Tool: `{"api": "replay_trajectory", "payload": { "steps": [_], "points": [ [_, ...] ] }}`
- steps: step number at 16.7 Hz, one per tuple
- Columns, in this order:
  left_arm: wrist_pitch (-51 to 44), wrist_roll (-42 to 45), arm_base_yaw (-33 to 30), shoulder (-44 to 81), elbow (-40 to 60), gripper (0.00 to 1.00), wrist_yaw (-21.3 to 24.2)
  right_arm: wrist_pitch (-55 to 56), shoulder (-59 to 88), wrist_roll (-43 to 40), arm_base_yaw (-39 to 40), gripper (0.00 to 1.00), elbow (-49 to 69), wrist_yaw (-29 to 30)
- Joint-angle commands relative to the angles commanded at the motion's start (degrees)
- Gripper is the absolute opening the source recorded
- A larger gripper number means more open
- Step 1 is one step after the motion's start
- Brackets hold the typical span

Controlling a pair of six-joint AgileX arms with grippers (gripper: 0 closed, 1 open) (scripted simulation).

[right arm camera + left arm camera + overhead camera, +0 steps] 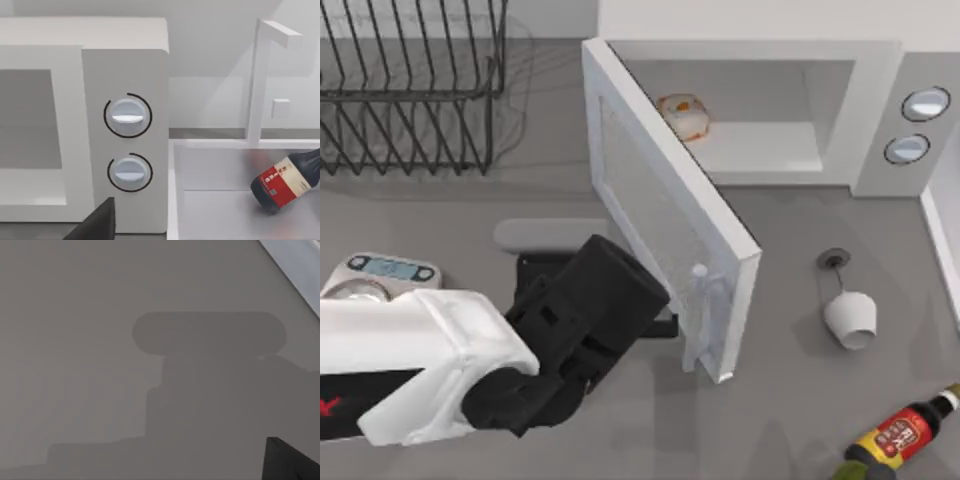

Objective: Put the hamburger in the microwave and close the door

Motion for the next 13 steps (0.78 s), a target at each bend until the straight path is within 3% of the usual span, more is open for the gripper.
{"api": "replay_trajectory", "payload": {
  "steps": [7, 13],
  "points": [
    [-1.2, -1.4, -1.5, 2.0, 1.9, 0.00, -0.1, 0.0, 0.0, 0.0, 0.0, 1.00, 0.0, 0.0],
    [-7.3, -8.4, -8.4, 13.3, 15.9, 0.00, -2.3, 0.0, 0.0, 0.0, 0.0, 1.00, 0.0, 0.0]
  ]
}}
